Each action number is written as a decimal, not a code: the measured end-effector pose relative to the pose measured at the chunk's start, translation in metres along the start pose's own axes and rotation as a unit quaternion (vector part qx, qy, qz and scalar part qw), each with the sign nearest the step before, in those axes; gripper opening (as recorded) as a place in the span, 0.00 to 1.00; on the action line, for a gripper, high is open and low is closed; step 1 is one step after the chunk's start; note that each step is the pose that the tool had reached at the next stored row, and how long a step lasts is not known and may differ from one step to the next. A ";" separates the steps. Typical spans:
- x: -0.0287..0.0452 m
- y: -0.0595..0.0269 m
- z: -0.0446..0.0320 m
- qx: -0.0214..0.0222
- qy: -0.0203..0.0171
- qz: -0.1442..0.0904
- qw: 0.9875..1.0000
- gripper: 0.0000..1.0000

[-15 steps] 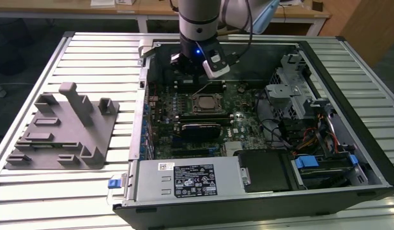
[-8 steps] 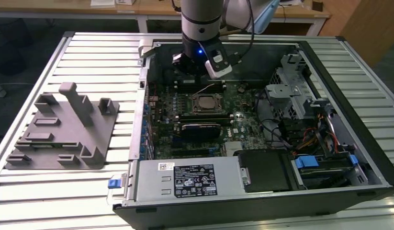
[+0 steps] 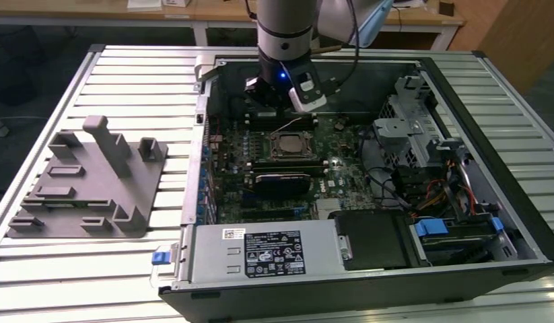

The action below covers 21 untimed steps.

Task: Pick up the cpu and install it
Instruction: 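Install the first cpu locking lever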

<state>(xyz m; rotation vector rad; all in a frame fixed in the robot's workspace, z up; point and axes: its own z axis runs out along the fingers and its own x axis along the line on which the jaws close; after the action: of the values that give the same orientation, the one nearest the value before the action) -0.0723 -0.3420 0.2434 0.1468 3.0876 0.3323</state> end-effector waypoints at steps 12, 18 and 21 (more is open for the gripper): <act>-0.0186 0.0021 0.0128 0.004 -0.005 0.021 1.000 0.11; -0.0209 0.0077 0.0160 0.006 -0.007 0.027 1.000 0.11; -0.0218 0.0084 0.0177 0.008 -0.008 0.035 0.999 0.11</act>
<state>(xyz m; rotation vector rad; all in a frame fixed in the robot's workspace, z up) -0.0492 -0.3323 0.2284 0.2562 3.0745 0.3065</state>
